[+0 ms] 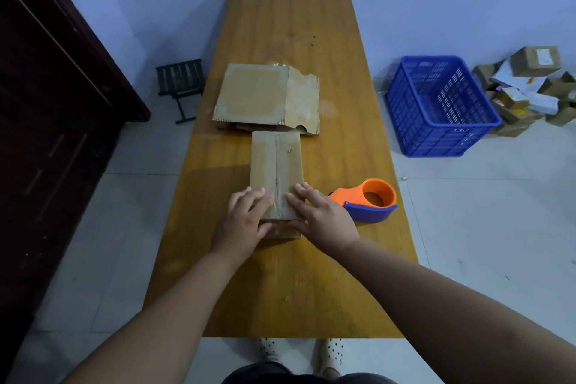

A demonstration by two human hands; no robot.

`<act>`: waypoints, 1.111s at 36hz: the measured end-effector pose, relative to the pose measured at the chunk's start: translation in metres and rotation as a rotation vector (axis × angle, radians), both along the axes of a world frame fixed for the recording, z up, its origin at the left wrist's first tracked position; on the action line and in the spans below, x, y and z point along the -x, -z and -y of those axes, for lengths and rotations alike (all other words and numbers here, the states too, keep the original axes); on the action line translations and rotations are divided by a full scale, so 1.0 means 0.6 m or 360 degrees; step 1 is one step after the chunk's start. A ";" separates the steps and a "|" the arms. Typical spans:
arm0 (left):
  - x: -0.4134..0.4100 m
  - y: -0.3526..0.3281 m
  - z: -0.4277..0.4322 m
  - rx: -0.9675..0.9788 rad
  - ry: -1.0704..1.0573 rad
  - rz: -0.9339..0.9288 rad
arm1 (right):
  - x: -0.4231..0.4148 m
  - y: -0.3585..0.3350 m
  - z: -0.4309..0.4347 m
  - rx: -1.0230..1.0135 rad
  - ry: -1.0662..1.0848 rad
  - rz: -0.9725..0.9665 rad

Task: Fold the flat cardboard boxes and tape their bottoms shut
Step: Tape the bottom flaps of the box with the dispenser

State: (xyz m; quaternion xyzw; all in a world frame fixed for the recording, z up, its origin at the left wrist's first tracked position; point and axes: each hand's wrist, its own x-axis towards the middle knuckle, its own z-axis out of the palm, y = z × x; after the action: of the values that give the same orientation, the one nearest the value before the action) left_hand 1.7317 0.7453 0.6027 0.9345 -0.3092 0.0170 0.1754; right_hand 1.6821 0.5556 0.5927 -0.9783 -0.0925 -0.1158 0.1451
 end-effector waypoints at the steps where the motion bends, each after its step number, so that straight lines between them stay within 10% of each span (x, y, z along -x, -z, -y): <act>1: 0.001 -0.003 0.002 -0.0025 -0.0013 0.0024 | 0.001 -0.002 0.001 -0.0017 -0.0022 -0.0024; 8: 0.008 -0.018 0.014 -0.0096 -0.0108 0.0060 | 0.025 -0.021 0.051 -0.0260 0.0596 -0.0453; 12: 0.005 -0.016 0.011 -0.0139 -0.0079 0.0020 | 0.027 -0.005 0.104 0.0174 0.1051 -0.0820; 40: 0.030 -0.034 0.033 -0.0100 0.0064 0.0088 | -0.052 0.023 0.152 0.0164 0.0509 -0.1299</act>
State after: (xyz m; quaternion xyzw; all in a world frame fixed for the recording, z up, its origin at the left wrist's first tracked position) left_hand 1.7137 0.7252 0.6233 0.9324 -0.3329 0.0296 0.1376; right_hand 1.7132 0.4644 0.5786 -0.9518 0.1194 0.2639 0.1011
